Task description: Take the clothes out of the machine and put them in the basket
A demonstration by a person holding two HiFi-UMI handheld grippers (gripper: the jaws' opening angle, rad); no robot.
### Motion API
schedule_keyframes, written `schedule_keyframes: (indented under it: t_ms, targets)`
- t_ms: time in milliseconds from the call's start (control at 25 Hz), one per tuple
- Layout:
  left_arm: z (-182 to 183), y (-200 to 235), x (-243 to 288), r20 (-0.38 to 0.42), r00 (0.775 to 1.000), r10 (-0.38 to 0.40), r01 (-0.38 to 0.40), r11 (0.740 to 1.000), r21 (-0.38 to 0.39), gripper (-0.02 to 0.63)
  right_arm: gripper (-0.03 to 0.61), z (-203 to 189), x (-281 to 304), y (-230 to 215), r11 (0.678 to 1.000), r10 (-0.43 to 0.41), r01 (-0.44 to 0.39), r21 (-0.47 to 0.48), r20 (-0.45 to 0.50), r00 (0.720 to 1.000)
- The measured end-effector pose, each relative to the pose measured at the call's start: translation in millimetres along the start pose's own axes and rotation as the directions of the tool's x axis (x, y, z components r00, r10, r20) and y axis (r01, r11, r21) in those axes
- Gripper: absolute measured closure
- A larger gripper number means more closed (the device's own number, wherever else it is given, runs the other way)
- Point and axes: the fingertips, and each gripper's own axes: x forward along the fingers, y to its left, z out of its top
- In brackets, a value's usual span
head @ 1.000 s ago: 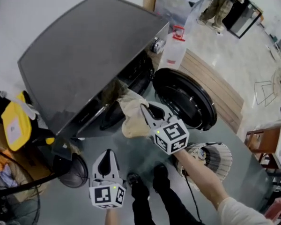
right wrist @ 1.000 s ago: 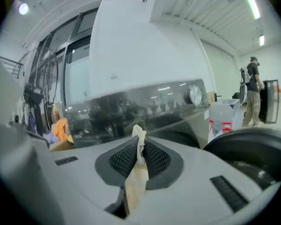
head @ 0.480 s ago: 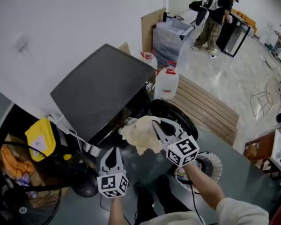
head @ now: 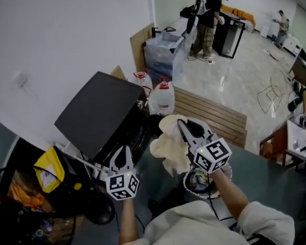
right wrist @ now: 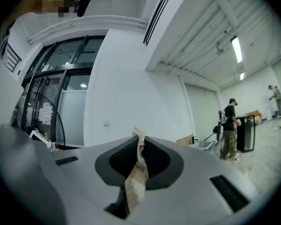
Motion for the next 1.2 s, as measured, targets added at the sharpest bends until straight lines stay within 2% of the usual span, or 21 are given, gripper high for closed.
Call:
schedule_keyframes:
  t_ms: [120, 240, 360, 560, 720, 880, 1000, 1200]
  targets:
    - [12, -39, 18, 0.01, 0.996, -0.087, 0.087, 0.996, 0.02, 0.595, 0.534, 27, -52, -26, 0.995, -0.093, 0.094, -0.016, 0.038, 0.995]
    - [23, -88, 33, 0.022, 0.98, -0.199, 0.198, 0.98, 0.035, 0.595, 0.534, 48, -115, -48, 0.976, -0.214, 0.217, -0.023, 0.08, 0.973]
    - [27, -144, 51, 0.015, 0.945, -0.327, 0.326, 0.944, 0.046, 0.595, 0.534, 63, -170, -68, 0.938, -0.338, 0.344, -0.04, 0.104, 0.935]
    - [22, -222, 77, -0.006, 0.874, -0.485, 0.485, 0.874, 0.043, 0.595, 0.534, 69, -219, -97, 0.872, -0.476, 0.484, -0.071, 0.106, 0.873]
    - [-1, -275, 80, -0.062, 0.813, -0.579, 0.581, 0.813, 0.03, 0.595, 0.534, 50, -257, -110, 0.823, -0.559, 0.563, -0.08, 0.062, 0.827]
    - [-28, -315, 80, -0.124, 0.764, -0.633, 0.639, 0.769, 0.013, 0.595, 0.534, 17, -290, -125, 0.779, -0.626, 0.625, -0.053, 0.002, 0.78]
    - [-51, -335, 84, -0.174, 0.741, -0.649, 0.658, 0.753, -0.003, 0.595, 0.533, -15, -308, -141, 0.751, -0.66, 0.66, -0.023, -0.057, 0.749]
    - [-107, -344, 99, -0.271, 0.713, -0.647, 0.668, 0.744, -0.017, 0.595, 0.534, -89, -325, -164, 0.71, -0.694, 0.704, 0.02, -0.146, 0.705]
